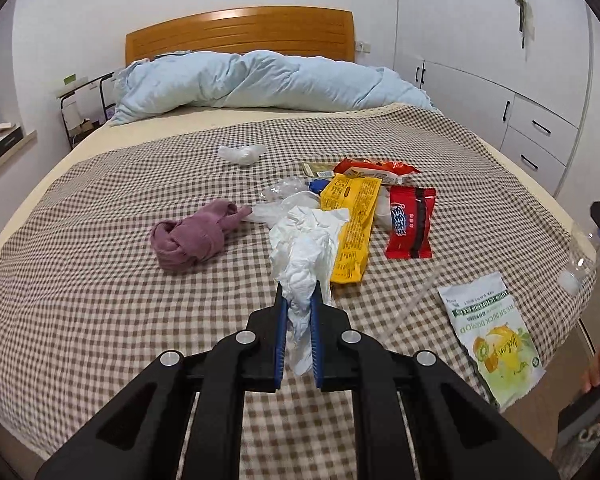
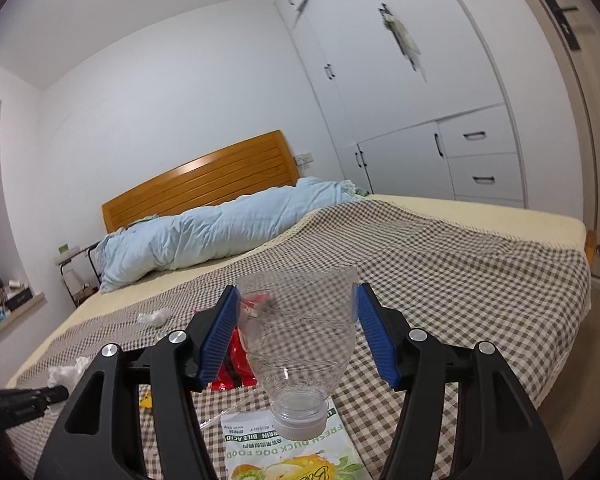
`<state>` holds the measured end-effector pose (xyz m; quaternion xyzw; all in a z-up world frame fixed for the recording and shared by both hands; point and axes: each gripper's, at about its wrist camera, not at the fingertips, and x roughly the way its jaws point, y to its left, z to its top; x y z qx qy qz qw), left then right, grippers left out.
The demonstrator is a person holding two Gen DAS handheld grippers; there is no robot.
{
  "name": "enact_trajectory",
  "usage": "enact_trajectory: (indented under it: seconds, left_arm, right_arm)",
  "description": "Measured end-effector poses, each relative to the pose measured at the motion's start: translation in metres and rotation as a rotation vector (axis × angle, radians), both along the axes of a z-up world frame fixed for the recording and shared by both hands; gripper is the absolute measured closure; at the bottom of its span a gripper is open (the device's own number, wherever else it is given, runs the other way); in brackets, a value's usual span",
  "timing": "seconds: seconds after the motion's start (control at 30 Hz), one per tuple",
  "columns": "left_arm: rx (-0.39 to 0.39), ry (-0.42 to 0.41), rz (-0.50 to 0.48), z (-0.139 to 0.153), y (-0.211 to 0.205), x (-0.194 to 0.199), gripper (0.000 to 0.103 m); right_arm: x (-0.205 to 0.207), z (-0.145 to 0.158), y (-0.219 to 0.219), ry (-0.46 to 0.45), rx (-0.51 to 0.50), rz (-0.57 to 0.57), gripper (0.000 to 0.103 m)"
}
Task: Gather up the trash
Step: 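Carry the tissue and bottle down to the floor trash bag with both tools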
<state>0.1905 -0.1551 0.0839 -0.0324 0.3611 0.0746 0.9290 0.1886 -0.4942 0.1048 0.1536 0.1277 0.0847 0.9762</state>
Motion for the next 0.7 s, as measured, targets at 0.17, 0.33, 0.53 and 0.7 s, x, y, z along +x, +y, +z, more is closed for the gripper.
enact_trajectory:
  seconds: [0.17,0.33,0.53,0.7]
  left_arm:
    - [-0.011,-0.023,-0.034,0.004,-0.006,-0.027,0.095]
    - [-0.034,-0.033,-0.072,0.004,-0.010,-0.057,0.095]
    - [-0.045,-0.043,-0.106,-0.002,-0.015,-0.091,0.095]
    - [-0.084,-0.031,-0.111,-0.012,-0.012,-0.117,0.095]
  right_arm:
    - [-0.015,0.002,0.015,-0.062,-0.042,0.059,0.044]
    - [-0.037,0.009,0.028,-0.132,-0.082,0.119,0.044]
    - [-0.065,0.014,0.042,-0.203,-0.153,0.205,0.044]
    - [-0.084,0.015,0.047,-0.220,-0.168,0.269,0.044]
